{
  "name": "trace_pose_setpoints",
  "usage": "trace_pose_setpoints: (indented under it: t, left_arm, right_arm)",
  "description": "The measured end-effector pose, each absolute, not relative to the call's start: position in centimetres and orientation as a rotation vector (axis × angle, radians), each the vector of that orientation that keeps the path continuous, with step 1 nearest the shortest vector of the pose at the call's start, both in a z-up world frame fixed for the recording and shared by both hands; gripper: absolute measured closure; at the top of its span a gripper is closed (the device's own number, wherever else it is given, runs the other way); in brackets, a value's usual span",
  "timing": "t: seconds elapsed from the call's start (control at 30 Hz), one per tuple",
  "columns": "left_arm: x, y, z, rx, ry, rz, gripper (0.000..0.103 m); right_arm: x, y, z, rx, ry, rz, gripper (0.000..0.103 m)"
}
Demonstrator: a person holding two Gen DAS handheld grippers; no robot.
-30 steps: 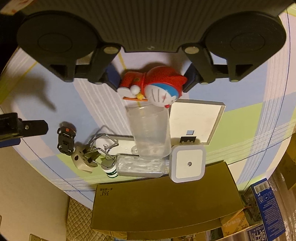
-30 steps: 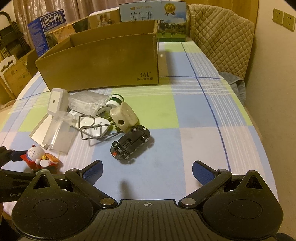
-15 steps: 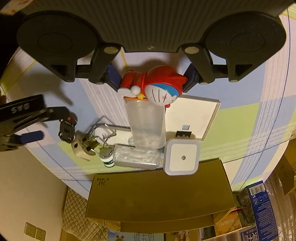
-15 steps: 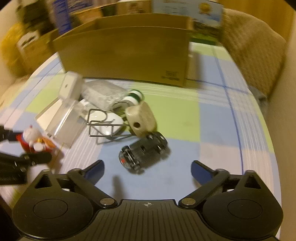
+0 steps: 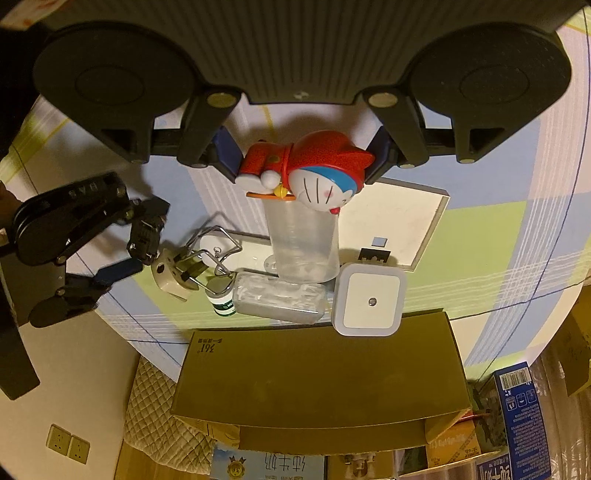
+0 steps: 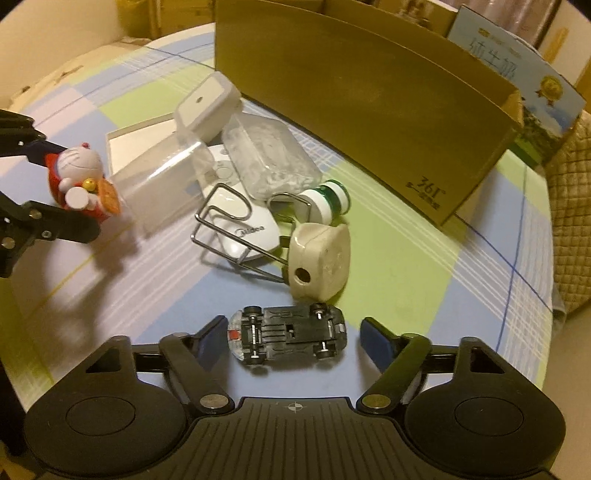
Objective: Organize rigid objects
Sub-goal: 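Lift the figure with the left tool while the right tool carries the car over the box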
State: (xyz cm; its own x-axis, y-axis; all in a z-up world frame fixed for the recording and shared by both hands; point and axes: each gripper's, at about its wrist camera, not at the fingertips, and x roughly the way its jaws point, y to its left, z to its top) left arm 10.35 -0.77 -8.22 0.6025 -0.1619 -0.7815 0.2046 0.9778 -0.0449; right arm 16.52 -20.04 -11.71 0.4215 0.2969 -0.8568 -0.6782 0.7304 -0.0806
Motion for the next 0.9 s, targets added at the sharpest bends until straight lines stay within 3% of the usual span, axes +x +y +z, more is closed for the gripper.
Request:
trace_pose_setpoints:
  t: [0.47,0.9]
  left_arm:
    - [9.5,0.0,-4.6,0.05,0.831,-0.198,0.038]
    - [13.7,2.7,3.7,0.026,0.698,-0.187,0.038]
  right_arm:
    - [13.3,-21.4,-6.5,-0.149,0.941,0.494,0.039]
    - [17.7,-20.5,2.8,-0.02,0.775,0.436,0.039]
